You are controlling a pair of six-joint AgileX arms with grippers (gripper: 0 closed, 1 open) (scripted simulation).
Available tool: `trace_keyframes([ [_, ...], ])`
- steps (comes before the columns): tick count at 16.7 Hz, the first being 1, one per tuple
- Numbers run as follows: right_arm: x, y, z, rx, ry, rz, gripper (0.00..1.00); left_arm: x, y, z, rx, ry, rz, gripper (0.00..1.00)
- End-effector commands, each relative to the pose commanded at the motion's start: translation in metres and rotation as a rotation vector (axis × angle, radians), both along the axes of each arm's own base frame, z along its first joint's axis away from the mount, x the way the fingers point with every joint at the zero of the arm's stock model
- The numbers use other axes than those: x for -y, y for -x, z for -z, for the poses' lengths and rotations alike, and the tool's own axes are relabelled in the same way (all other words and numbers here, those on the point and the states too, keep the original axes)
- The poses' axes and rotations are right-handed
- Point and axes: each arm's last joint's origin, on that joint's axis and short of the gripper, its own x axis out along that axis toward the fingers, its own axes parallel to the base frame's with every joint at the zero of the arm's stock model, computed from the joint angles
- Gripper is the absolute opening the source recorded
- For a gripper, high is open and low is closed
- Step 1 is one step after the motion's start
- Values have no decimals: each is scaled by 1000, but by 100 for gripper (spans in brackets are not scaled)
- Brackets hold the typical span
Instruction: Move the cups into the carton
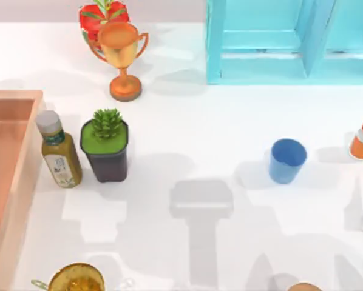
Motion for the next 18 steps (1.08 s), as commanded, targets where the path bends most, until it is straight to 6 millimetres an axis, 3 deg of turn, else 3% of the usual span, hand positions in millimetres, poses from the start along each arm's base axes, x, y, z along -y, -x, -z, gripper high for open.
trace_keyframes([
  [3,0,0,0,0,0,0,100,68,-57,7,33,-62,6,100],
  [5,0,0,0,0,0,0,100,136,-84,16,84,-93,13,100],
  [7,0,0,0,0,0,0,100,216,-92,30,148,-106,18,100],
  [10,0,0,0,0,0,0,100,335,-69,56,242,-92,20,100],
  [13,0,0,0,0,0,0,100,419,-29,82,314,-56,12,100],
  [15,0,0,0,0,0,0,100,449,-9,94,344,-33,7,100],
  [18,0,0,0,0,0,0,100,462,0,100,357,-22,5,100],
])
